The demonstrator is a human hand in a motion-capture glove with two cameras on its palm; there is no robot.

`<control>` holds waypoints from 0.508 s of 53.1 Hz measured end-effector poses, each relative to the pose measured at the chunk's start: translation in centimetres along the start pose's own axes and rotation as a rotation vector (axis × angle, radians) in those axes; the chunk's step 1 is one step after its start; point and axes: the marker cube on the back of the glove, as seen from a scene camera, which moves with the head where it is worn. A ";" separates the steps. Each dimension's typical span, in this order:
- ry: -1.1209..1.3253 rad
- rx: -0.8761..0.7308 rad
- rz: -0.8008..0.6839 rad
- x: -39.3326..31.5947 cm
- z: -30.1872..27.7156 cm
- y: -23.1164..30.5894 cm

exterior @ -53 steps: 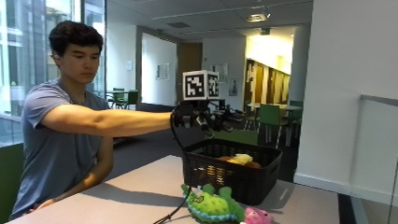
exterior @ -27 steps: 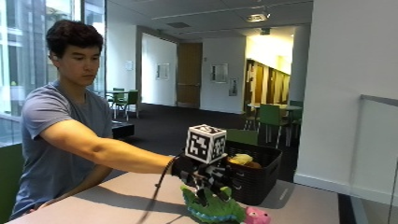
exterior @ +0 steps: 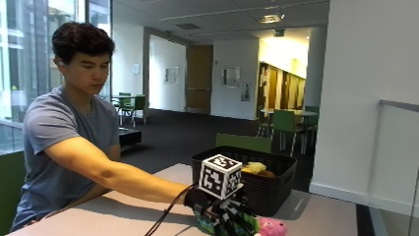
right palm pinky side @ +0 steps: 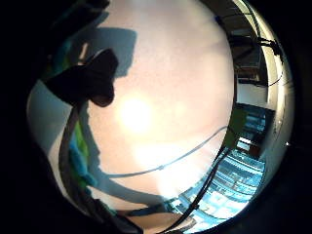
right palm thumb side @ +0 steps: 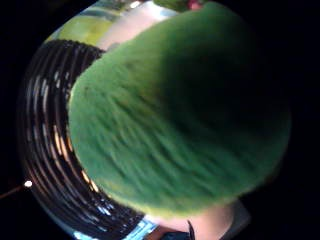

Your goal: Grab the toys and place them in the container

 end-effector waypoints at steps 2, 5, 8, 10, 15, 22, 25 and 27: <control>0.017 0.019 0.004 -0.2 -0.2 0.0; 0.042 0.048 0.009 -0.3 -0.5 -0.1; 0.053 0.072 0.018 -0.2 -0.7 -0.2; 0.061 0.090 0.026 -0.2 -0.8 -0.2; 0.072 0.124 0.049 0.1 -0.9 -0.1; 0.026 0.063 0.075 1.2 -1.8 0.5; 0.032 0.058 0.070 1.6 -2.9 0.9; 0.035 0.062 0.067 1.9 -3.7 1.2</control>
